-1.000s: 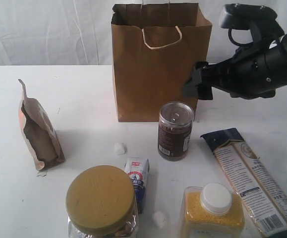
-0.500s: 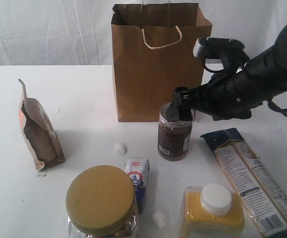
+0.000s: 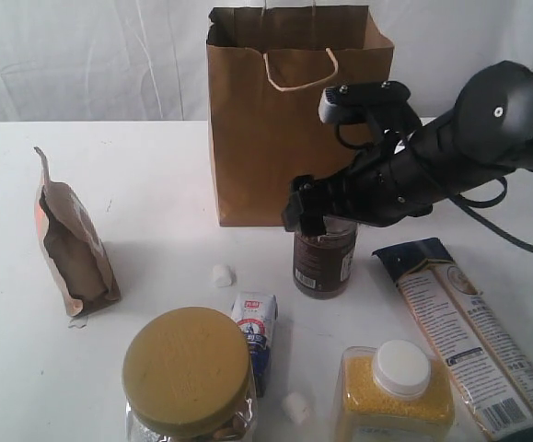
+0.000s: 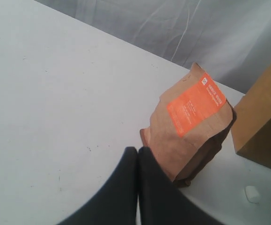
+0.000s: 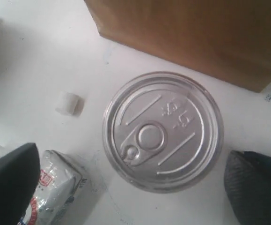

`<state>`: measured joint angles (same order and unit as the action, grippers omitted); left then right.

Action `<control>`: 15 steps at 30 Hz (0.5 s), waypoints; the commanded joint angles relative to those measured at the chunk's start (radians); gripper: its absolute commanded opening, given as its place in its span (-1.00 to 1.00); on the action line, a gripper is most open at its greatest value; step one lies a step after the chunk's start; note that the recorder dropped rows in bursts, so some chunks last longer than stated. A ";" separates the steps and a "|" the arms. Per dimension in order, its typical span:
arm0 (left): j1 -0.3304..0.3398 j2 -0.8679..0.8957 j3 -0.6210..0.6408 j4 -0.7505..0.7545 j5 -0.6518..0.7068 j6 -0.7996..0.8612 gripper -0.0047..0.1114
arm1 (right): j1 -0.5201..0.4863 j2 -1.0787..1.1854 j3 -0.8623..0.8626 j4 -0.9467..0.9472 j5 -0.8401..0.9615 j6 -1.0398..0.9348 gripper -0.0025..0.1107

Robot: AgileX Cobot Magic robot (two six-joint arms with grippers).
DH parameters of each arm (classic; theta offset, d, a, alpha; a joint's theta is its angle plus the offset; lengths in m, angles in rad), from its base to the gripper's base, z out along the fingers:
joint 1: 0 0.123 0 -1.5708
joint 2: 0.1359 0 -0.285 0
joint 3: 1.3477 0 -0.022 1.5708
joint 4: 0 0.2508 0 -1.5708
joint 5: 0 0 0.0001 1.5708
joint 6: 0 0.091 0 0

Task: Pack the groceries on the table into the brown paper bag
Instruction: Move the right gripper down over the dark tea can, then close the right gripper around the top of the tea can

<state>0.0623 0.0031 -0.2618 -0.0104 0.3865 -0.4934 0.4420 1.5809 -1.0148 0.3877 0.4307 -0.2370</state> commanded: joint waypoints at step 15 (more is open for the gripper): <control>-0.005 -0.003 -0.008 -0.012 0.008 0.004 -0.92 | 0.008 0.094 0.003 -0.080 -0.127 -0.014 0.90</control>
<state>0.0623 0.0031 -0.2618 -0.0104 0.3865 -0.4915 0.4484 1.6661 -1.0148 0.3240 0.3262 -0.2370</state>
